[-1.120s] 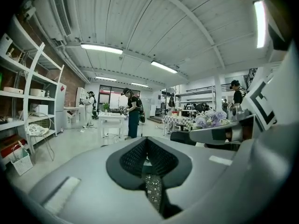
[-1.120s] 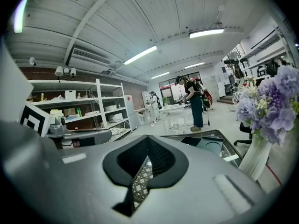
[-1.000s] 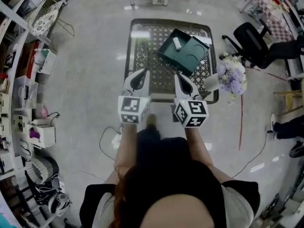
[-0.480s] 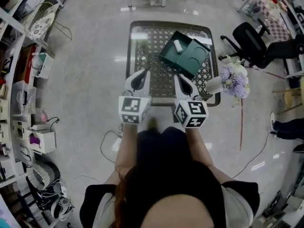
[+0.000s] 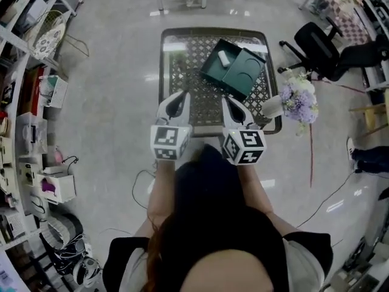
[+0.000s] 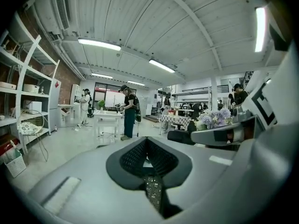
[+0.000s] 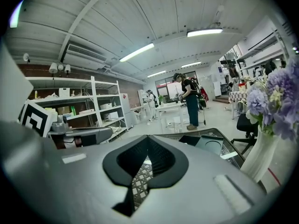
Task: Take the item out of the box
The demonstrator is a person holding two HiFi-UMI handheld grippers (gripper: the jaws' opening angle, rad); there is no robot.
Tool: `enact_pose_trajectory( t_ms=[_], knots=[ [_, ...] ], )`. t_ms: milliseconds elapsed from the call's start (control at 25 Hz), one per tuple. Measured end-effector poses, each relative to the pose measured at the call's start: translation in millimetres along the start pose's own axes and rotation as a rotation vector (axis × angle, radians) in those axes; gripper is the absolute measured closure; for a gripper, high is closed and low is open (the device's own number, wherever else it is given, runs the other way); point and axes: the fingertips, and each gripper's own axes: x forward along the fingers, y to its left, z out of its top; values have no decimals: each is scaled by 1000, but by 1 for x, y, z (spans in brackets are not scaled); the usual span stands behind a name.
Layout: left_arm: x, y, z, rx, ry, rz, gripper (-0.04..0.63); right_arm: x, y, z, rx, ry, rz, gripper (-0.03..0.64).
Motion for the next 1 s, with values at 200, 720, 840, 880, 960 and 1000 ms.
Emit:
enact_pose_trajectory(
  t_ms=[200,720,840,880,960,1000],
  knots=[
    [9,-7,-7,-5,18,-18,588,-3,-10,-5,3,16,-17,615],
    [58,-8,-11,-24,55,-42,588,24,-50,4,21,48,-49,616],
    [68,-1,-15,-32,72,-34,588,35,-58,5,24,64,-49,616],
    [72,2,-16,-33,76,-29,588,39,-60,5,24,67,-46,615],
    [79,7,-17,-34,86,-19,588,47,-65,7,25,75,-42,615],
    [83,9,-18,-36,91,-15,588,50,-68,7,26,80,-41,615]
  ],
)
